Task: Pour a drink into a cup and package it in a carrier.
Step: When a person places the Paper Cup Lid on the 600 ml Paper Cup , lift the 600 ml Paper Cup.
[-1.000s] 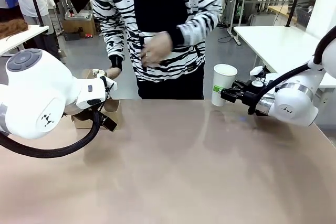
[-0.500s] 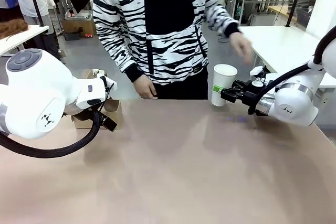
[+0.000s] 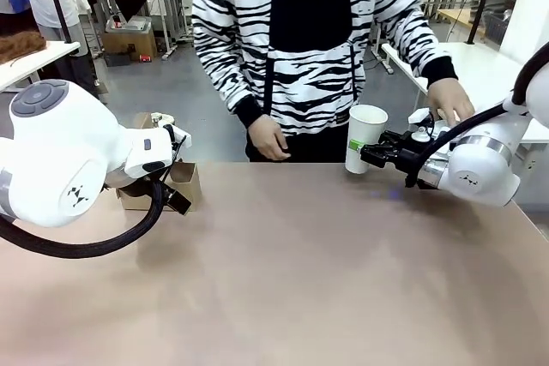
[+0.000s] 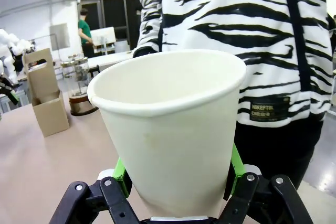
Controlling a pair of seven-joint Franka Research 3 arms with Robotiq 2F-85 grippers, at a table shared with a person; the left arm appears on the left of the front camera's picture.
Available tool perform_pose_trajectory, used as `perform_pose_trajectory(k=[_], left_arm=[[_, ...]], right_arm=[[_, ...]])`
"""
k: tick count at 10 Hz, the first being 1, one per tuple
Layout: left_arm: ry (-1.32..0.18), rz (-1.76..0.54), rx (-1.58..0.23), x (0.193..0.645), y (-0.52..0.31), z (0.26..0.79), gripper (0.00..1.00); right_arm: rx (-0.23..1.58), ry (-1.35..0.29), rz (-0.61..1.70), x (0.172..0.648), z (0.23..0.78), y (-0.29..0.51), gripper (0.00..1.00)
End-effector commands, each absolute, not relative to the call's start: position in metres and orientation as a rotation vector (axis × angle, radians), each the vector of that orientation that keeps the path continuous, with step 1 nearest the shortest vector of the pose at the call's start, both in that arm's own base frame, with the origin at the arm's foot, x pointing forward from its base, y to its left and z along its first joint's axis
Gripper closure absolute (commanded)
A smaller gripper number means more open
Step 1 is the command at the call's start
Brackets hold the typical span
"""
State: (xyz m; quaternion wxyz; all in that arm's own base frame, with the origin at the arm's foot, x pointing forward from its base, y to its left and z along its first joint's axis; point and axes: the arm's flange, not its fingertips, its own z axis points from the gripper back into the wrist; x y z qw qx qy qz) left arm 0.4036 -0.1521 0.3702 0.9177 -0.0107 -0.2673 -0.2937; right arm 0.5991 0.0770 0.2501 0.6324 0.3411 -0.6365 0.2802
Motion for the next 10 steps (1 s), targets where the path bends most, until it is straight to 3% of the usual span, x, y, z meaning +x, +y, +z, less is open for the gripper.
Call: perform_pose_trajectory(k=[1, 10], left_arm=[[-0.550, -0.604, -0.025, 0.4034, -0.1518, 0.3705, 0.00], [-0.550, -0.604, -0.025, 0.4034, -0.1518, 0.3705, 0.00]], right_arm=[[0.776, -1.471, 0.645, 0.5998, 0.2510, 0.0782, 0.19], [0.776, -1.471, 0.645, 0.5998, 0.2510, 0.0782, 0.19]])
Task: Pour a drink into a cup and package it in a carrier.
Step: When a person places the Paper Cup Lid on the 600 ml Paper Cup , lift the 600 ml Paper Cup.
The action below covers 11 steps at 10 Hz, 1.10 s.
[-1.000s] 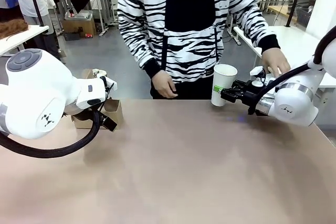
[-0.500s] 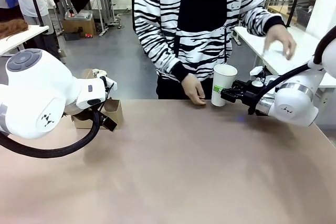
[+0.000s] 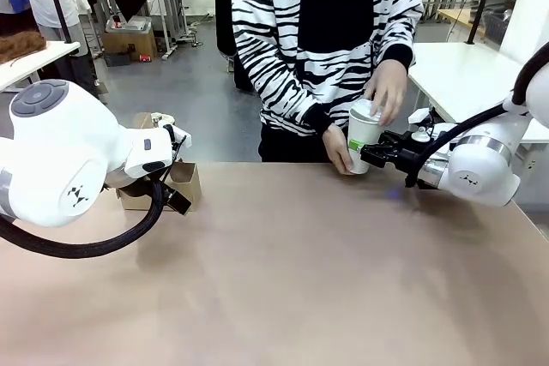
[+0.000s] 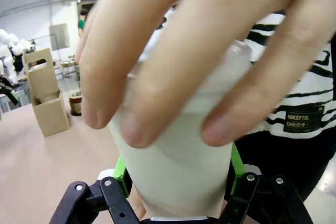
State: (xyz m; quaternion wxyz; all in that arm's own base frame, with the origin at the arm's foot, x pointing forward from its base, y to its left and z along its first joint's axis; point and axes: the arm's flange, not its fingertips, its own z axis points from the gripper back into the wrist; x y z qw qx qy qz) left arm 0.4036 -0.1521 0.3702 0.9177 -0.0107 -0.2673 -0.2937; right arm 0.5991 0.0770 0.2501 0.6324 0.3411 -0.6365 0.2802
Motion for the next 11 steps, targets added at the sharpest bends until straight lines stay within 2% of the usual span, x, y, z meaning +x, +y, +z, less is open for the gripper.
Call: perform_pose_trajectory(k=[1, 11], left_arm=[[-0.550, -0.604, -0.025, 0.4034, -0.1518, 0.3705, 0.00], [-0.550, -0.604, -0.025, 0.4034, -0.1518, 0.3705, 0.00]], right_arm=[[0.776, -1.471, 0.645, 0.5998, 0.2510, 0.0782, 0.19], [0.776, -1.471, 0.645, 0.5998, 0.2510, 0.0782, 0.19]])
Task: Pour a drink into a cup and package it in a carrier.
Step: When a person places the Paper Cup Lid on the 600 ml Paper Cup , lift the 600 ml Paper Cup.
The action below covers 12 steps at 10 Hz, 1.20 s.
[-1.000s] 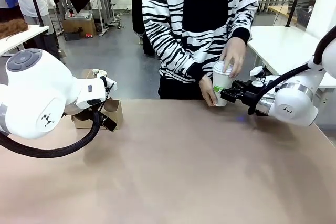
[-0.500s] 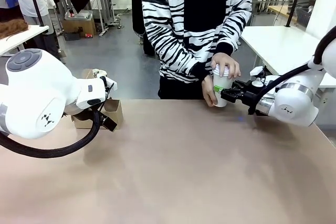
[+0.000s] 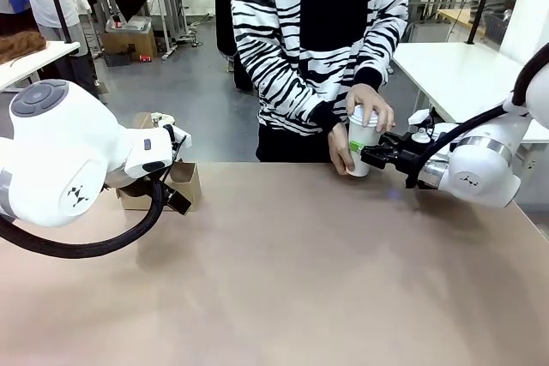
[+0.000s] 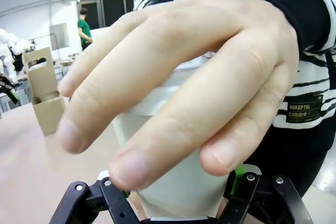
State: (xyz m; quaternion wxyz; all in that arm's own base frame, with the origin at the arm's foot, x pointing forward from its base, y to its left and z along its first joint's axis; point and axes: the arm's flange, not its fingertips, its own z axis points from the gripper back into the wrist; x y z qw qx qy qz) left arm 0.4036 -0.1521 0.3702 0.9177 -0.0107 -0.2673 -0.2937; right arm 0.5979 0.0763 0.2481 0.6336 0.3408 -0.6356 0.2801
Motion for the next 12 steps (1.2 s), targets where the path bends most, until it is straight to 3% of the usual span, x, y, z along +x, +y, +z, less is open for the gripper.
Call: perform_pose_trajectory(k=[1, 12], left_arm=[[-0.550, -0.604, -0.025, 0.4034, -0.1518, 0.3705, 0.00], [-0.550, -0.604, -0.025, 0.4034, -0.1518, 0.3705, 0.00]], right_arm=[[0.776, -1.471, 0.645, 0.5998, 0.2510, 0.0782, 0.19], [0.776, -1.471, 0.645, 0.5998, 0.2510, 0.0782, 0.19]])
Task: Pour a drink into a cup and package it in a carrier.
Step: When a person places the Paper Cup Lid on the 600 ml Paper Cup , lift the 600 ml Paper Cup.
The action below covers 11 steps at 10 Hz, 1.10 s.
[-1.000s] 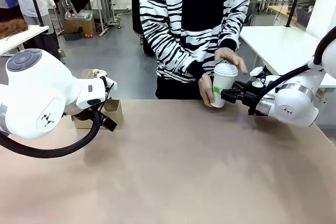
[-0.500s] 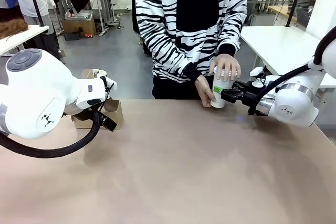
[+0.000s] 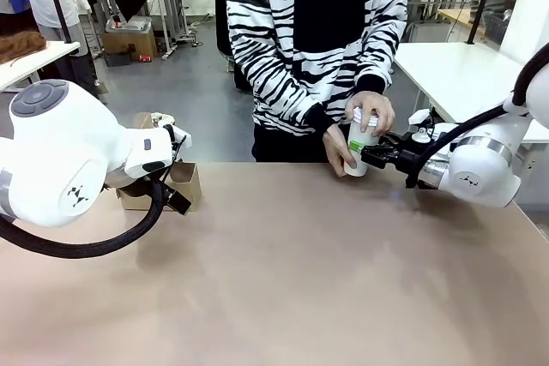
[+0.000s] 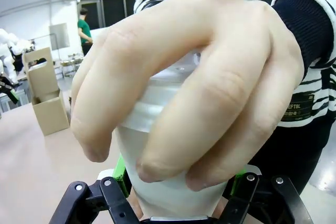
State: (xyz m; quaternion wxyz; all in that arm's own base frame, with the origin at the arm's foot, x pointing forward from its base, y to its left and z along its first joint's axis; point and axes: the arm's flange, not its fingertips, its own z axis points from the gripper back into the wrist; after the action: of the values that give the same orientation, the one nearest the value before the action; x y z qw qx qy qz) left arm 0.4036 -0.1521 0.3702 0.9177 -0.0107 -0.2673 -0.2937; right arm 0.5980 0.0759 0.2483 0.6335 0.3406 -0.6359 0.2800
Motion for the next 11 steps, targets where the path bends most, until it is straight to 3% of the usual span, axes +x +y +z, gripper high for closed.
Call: perform_pose_trajectory(k=[1, 11], left_arm=[[-0.550, -0.604, -0.025, 0.4034, -0.1518, 0.3705, 0.00], [-0.550, -0.604, -0.025, 0.4034, -0.1518, 0.3705, 0.00]], right_arm=[[0.776, -1.471, 0.645, 0.5998, 0.2510, 0.0782, 0.19], [0.776, -1.471, 0.645, 0.5998, 0.2510, 0.0782, 0.19]])
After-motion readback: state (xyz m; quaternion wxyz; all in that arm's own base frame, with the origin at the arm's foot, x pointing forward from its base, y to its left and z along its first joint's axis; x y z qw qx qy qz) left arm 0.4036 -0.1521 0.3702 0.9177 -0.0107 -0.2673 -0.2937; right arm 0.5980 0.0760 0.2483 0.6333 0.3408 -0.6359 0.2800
